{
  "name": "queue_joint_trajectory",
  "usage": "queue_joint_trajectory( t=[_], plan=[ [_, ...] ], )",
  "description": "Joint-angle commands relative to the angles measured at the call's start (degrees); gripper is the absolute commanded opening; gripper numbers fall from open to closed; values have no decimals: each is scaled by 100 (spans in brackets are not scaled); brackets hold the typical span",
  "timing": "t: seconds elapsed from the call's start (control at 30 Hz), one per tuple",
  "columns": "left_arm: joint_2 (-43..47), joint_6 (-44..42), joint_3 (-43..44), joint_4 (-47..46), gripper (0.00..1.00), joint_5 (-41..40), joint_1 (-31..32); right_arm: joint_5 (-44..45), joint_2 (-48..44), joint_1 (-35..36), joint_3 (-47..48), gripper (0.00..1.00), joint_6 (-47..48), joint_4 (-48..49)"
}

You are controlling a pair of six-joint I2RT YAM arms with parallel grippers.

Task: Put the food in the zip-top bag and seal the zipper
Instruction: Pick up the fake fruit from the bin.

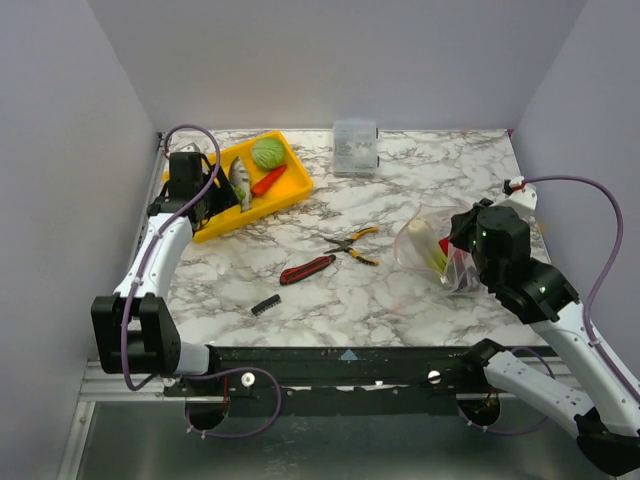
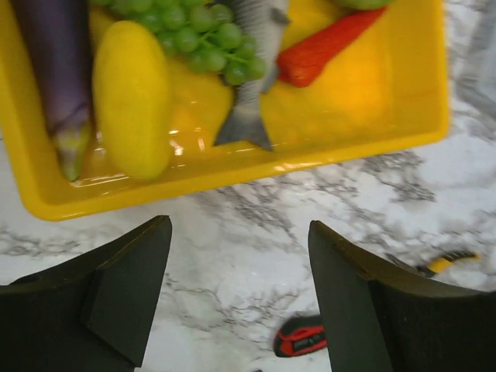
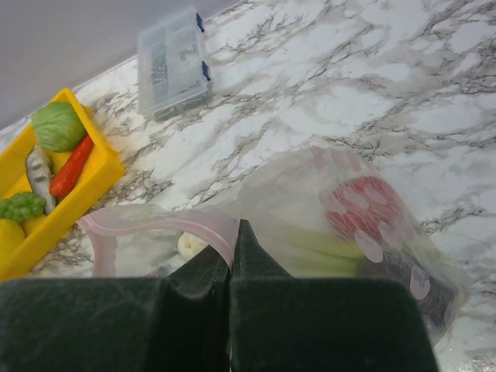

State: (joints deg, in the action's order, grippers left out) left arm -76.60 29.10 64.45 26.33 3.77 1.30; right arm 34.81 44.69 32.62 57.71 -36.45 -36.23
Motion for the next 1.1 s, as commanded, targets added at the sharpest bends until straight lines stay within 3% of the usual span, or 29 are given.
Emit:
queue_joint_trajectory(
  t=[0.0,0.2,0.37,0.53,0.87,1.03,1.07],
  plan=[
    [-736,-6,-15,-20,74,-1477,-358,-37,-115,8,-100,0,69,291],
    [-1878,-60,804,421,78,-1913,-429,-75,-219,12,-123,0,28,319],
    [-2608,-319,1407,734,74,-1881,-455,-89,-334,16,-109,0,6,281],
    [-3026,-395,1814,1067,69,-1397,-460,-60,-317,14,-130,0,36,290],
    [-3383,29,1889,1401,72,-1220,-462,-233,-189,14,-29,0,31,377],
    [-3280,30,1787,1269,55,-1112,-495,-298,-230,16,-67,0,-83,371],
    [-3255,10,1772,1248,45,-1083,-503,-308,-239,10,-67,0,-84,371]
  ],
)
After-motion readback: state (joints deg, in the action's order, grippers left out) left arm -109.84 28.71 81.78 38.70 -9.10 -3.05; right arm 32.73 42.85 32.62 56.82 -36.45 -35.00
